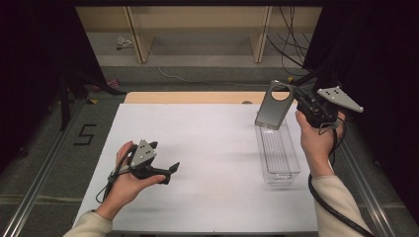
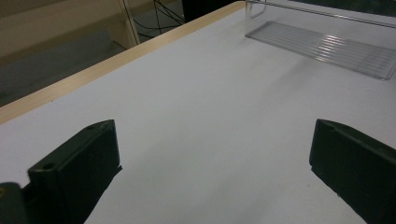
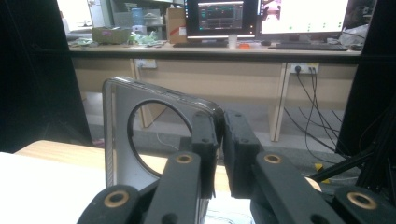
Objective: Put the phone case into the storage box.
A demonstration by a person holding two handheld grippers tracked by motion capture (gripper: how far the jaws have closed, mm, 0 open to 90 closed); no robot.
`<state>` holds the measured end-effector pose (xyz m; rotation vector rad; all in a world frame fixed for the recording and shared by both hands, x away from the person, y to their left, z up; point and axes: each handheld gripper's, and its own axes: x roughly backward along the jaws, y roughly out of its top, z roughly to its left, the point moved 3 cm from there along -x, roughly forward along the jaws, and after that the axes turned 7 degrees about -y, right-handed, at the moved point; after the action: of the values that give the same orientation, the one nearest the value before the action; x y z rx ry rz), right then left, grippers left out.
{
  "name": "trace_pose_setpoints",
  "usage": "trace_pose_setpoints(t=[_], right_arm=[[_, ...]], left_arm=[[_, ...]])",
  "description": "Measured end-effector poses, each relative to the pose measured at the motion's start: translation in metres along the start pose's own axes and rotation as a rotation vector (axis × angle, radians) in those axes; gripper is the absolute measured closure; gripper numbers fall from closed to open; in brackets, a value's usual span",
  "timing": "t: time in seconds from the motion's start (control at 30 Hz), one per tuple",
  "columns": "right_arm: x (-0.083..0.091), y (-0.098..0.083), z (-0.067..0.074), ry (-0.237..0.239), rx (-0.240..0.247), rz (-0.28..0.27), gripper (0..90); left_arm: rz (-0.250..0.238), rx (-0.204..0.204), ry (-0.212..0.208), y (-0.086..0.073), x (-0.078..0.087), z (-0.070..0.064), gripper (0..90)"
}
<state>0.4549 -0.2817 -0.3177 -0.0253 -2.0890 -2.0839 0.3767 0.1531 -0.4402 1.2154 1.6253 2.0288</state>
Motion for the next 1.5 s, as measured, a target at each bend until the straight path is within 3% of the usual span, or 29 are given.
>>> trace_pose_setpoints(t=[1.5], right_arm=[[-0.0083,0.003,-0.0106,-0.045,0.042,-0.007,84.0]], left_arm=[[0.0,0.001,0.002,-0.0002,0.0003,0.0006,1.2]])
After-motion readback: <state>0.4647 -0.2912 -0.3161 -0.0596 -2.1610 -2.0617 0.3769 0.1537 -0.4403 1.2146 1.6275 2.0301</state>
